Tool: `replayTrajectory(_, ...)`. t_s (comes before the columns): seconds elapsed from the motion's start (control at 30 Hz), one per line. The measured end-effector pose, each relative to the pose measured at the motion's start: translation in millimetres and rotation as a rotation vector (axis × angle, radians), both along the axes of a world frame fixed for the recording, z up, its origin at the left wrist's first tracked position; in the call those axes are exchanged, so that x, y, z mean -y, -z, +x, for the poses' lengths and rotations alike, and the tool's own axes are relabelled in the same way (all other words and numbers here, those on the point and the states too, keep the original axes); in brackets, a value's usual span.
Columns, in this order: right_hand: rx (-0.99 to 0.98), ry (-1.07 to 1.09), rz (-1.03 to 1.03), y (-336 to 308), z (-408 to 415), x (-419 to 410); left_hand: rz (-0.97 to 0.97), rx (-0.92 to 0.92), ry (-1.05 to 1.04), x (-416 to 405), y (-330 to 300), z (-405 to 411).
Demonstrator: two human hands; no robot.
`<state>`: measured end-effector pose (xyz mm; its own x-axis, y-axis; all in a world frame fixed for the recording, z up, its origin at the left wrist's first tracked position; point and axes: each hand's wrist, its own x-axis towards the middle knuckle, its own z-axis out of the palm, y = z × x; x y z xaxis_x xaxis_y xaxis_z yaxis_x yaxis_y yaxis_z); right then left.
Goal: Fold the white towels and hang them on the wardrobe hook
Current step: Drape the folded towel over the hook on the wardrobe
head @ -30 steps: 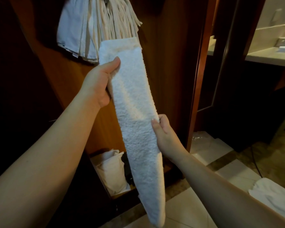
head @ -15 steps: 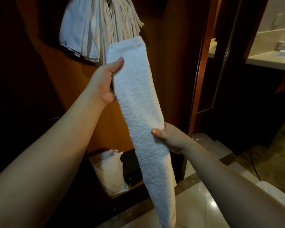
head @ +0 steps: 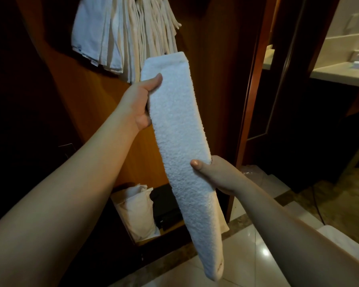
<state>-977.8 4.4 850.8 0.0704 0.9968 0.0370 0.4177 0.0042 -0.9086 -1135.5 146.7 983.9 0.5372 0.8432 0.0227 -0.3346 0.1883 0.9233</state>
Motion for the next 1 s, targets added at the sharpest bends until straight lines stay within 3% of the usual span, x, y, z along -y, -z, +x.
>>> replayTrajectory(0.17, -0.395, -0.114, -0.148, 13, 3, -5, -0.006, -0.072, -0.034, -7, 7, 14)
replayTrajectory(0.33, -0.490, -0.050, -0.139, 21, 6, -18, -0.069, -0.164, -0.152, -28, 17, 30)
replayTrajectory(0.53, -0.595, -0.035, -0.160, 29, 13, -23, -0.113, -0.160, -0.134, -39, 25, 43)
replayTrajectory(0.7, -0.734, -0.154, -0.373, 38, 24, -20, -0.116, -0.196, -0.122, -43, 29, 52)
replayTrajectory(0.8, -0.638, -0.165, -0.440, 43, 32, -20, -0.114, -0.245, -0.123, -45, 34, 57)
replayTrajectory(1.0, -0.217, -0.179, -0.398, 34, 33, -14, -0.148, -0.286, -0.104, -51, 39, 65)
